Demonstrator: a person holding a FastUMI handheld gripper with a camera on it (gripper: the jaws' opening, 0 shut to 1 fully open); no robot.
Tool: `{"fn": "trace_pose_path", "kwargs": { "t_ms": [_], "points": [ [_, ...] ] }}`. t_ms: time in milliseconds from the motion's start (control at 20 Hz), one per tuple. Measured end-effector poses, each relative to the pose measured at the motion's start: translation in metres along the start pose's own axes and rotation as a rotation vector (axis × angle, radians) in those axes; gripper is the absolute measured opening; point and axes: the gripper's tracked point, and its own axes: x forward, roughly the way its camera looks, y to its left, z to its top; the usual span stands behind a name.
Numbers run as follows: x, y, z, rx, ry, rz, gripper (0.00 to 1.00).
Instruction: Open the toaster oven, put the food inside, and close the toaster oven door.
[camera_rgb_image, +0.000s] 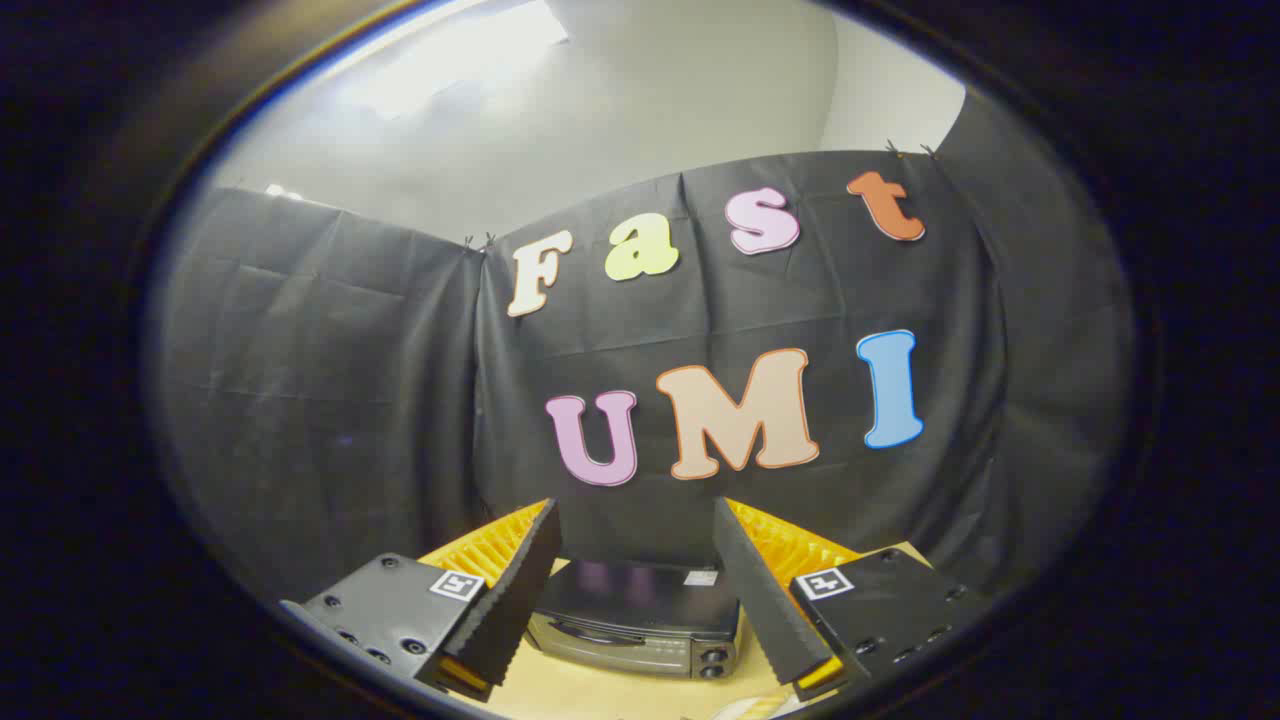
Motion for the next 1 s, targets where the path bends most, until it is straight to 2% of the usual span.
{"fn": "trace_pose_path", "kwargs": {
  "t_ms": [750, 1000],
  "points": [
    [-0.014, 0.004, 0.006, -0.008, -0.002, -0.031, 0.96],
    [-0.005, 0.015, -0.023, -0.04, -0.021, -0.022, 0.96]
  ]
}}
